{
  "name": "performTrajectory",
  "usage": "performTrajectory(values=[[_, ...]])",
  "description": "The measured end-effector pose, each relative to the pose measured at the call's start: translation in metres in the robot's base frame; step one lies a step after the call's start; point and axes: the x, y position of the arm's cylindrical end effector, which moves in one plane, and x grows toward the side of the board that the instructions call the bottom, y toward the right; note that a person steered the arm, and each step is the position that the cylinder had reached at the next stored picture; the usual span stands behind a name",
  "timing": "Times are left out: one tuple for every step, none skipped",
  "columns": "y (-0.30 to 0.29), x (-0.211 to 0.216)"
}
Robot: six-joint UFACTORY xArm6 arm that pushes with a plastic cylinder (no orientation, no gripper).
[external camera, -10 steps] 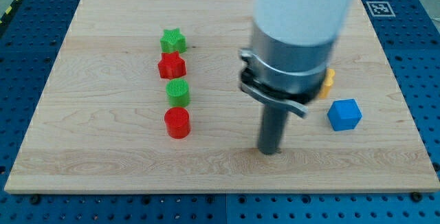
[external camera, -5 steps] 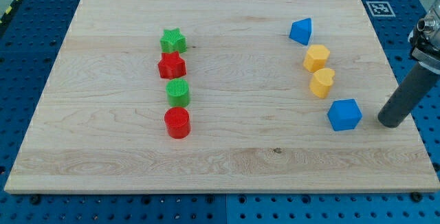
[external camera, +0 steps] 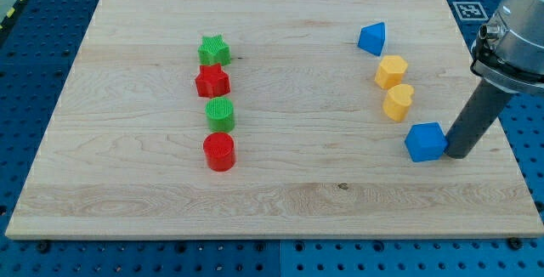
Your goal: Move the blue cube at the bottom of the yellow heart
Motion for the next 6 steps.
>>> performTrajectory(values=[[-0.008, 0.000], [-0.008, -0.002], [-0.009, -0.002], [-0.011, -0.002], [-0.017, -0.003], [-0.025, -0.008]])
